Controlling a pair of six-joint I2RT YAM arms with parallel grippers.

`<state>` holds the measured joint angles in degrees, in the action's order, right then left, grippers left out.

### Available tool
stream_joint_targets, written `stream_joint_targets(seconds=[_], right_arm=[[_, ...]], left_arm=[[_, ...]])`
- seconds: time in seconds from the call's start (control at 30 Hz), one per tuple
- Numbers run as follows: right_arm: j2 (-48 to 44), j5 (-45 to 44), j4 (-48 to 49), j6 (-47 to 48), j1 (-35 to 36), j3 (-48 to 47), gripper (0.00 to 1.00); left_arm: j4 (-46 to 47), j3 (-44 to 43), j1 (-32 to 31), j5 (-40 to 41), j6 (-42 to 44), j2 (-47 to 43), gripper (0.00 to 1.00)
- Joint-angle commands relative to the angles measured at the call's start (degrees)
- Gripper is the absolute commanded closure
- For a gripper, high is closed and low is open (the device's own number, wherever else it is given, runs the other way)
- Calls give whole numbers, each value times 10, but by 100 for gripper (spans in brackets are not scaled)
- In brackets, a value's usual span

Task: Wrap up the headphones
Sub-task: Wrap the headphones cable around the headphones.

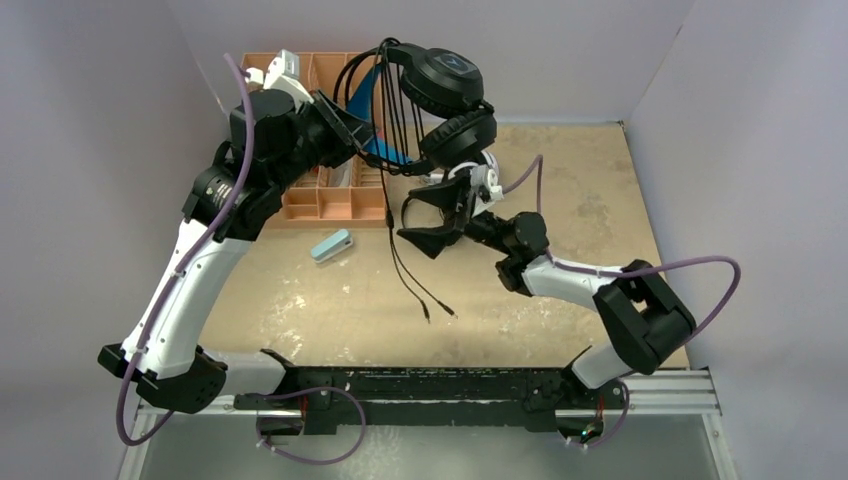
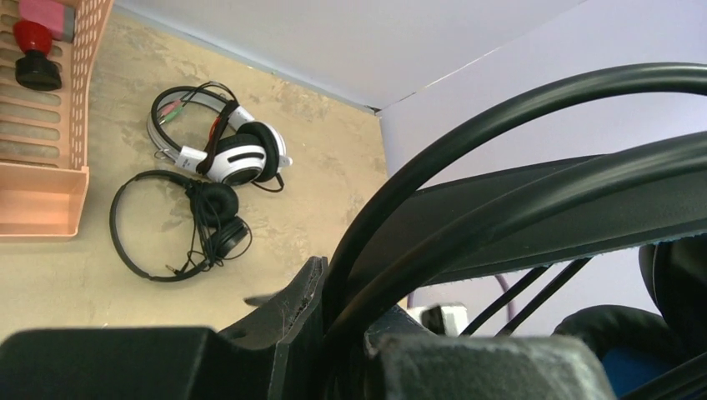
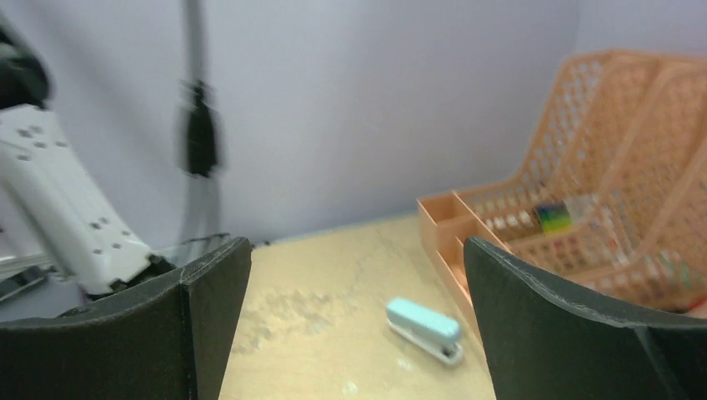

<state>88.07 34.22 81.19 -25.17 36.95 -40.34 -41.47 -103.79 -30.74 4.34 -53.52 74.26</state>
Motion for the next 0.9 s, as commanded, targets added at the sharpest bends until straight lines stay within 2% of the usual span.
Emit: stream_joint_targets(seconds=[0.0,0.1,0.27,0.47,0.57,0.87], right_arm=[[-2,47,57,-34,40,-28,1],[29,27,73,-24,44,-43,1],[108,36,157,-77,55,-102,1],[175,-8,156,-66,67,-155,4],[210,2,177,-77,70,-182,7],[255,6,246,-106,102,-185,11]], left_arm=[[51,-18,4,-7,-7,-13,100],[47,-25,4,-12,-7,-16,100],[41,-31,3,-8,-3,-24,100],[37,-42,3,-10,1,-22,100],[30,-53,4,-5,8,-20,100],[19,-74,4,0,12,-13,100]])
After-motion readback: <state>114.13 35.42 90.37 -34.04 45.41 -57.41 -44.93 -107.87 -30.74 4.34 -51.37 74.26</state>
